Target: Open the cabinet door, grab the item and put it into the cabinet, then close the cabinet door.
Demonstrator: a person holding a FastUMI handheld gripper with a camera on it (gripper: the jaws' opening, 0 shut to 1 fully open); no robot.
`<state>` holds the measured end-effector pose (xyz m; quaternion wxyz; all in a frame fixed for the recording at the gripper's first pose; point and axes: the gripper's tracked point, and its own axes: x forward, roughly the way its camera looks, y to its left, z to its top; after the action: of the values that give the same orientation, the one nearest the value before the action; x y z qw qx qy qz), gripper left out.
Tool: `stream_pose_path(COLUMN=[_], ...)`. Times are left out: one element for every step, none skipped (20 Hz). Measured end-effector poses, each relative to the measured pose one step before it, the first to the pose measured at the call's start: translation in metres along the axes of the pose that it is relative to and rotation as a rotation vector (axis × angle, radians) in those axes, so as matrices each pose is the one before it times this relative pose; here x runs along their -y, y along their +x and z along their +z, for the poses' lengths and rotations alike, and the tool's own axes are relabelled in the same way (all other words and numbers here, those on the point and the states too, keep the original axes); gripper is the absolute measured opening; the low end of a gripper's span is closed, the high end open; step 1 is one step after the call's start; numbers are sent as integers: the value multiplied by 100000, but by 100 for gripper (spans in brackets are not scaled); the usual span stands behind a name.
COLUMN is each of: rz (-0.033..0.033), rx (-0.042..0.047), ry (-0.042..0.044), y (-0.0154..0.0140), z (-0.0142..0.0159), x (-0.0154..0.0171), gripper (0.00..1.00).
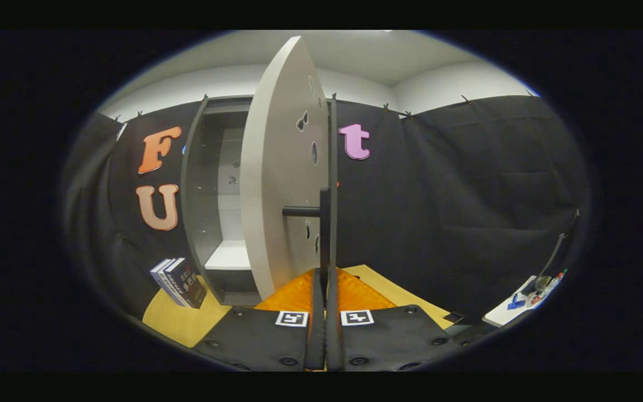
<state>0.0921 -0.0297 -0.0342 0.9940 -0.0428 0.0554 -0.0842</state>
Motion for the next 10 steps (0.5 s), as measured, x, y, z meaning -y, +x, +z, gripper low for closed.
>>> stream_pose_path(rz=[-1455,-1407,-1178,-877,-818,-920,-1273,-1509,-2150,-3005], rx=[696,61,178,137,148,49,-31,-276,-239,-156], ry=[96,-639,-418,136,755,731,400,398,-10,-594], y=[73,50,72,46,2,-159,-19,-138,-4,-75], z=[84,-27,-56,12,52,19,-98,-93,-179,-127], x=[394,570,384,509,372,346,403,476,541,622], gripper=[8,8,8,8,8,8,8,8,8,8])
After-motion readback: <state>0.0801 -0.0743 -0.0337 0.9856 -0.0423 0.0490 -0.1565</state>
